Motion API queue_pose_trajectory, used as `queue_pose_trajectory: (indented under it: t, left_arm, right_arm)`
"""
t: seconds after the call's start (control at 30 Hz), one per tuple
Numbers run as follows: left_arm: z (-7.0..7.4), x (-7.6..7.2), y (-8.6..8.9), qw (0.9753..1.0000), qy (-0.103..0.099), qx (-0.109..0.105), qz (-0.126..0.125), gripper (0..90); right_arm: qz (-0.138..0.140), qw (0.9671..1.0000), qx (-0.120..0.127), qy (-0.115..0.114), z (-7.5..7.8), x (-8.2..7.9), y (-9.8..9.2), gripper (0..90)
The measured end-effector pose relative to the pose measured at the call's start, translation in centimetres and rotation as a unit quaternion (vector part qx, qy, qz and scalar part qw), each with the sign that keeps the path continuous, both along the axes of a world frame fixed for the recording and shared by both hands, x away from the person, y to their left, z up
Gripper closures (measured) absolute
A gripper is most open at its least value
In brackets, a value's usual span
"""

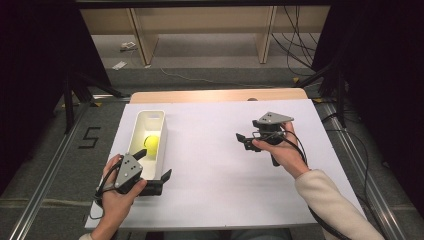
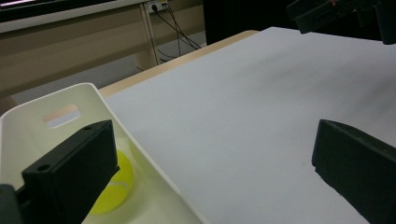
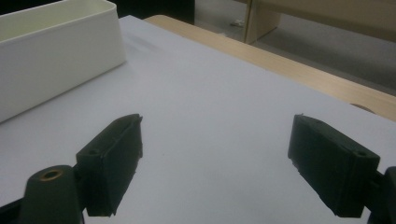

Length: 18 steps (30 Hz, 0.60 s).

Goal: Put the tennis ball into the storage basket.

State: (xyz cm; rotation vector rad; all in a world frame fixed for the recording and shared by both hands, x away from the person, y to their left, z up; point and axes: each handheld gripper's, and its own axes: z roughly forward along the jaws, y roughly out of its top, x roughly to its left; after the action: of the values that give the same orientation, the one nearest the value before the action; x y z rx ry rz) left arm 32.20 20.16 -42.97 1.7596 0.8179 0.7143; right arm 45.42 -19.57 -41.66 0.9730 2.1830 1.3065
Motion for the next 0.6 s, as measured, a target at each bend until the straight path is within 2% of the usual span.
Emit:
queue_pose_trajectory:
  t: [0.6]
  left_arm:
    - [0.0,0.0,0.0,1.0,-0.001,0.001,0.002,0.0]
  right_arm:
    - [-0.023,0.9997,-0.002,0.001,-0.5,-1.5,-3.2,18.3]
